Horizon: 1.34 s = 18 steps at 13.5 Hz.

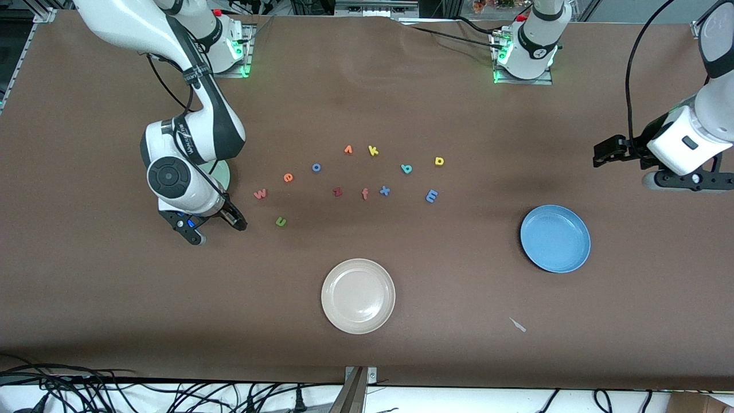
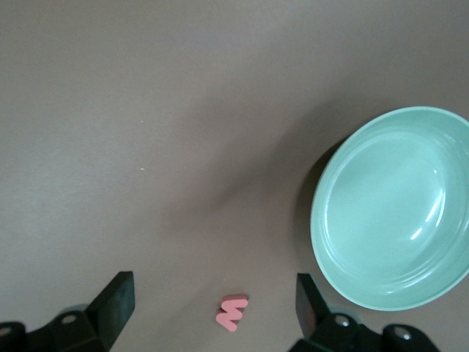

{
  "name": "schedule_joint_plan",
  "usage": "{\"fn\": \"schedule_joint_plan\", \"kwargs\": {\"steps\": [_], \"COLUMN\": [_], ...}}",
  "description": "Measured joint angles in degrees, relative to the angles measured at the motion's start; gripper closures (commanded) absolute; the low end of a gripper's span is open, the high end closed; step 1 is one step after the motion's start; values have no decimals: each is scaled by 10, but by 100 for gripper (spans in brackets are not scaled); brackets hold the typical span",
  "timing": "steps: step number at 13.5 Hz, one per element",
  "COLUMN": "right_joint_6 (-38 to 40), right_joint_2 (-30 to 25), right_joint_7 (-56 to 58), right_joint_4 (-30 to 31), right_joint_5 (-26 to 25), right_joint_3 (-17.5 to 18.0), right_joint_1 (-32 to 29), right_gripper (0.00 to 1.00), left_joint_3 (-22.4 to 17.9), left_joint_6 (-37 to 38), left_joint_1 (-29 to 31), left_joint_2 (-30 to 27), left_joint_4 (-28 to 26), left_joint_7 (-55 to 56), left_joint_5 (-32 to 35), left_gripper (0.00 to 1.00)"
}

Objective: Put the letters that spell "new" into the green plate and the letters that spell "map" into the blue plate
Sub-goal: 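Lower the right gripper onto the pink w while the left gripper reaches letters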

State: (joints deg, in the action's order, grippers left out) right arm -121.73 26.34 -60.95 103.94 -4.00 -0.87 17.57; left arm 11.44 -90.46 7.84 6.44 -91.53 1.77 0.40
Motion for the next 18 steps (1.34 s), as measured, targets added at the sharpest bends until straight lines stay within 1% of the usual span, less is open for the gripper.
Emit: {"fn": "schedule_joint_plan", "kwargs": {"steps": [1,4,5,9,11,13,14,16,18], "right_joint_6": [-18,-122,-141,-158,-167,-189,-213,-295,-333], "right_joint_2": [0,0,0,0,0,0,-1,-3,-6], "right_joint_7": [-5,-47,-55,-98,-157,-188,-195,-213,-236], "right_joint_4": [11,63,75,97,107,127,144,190,221], "right_joint_5": [0,0,0,1,1,1,1,1,1], "right_joint_3": [0,0,0,2,14,26,29,28,29], "right_joint_1": [0,0,1,1,2,6,7,6,6], "right_gripper": [3,2,2,5,5,5,4,4,4], "left_joint_3": [0,0,0,2,3,6,7,9,10], "left_joint_6": [0,0,-2,-23,-33,-50,-62,-91,-119], "left_joint_1": [-5,-22,-28,-55,-57,-61,-68,-85,-104], "left_joint_2": [2,12,15,31,41,54,62,79,97], "left_joint_4": [0,0,0,-4,-5,-7,-9,-16,-22], "left_joint_7": [1,6,8,14,15,14,16,25,39], "left_joint_5": [0,0,0,-1,-22,-36,-37,-37,-37], "left_gripper": [0,0,0,0,0,0,0,0,0]}}
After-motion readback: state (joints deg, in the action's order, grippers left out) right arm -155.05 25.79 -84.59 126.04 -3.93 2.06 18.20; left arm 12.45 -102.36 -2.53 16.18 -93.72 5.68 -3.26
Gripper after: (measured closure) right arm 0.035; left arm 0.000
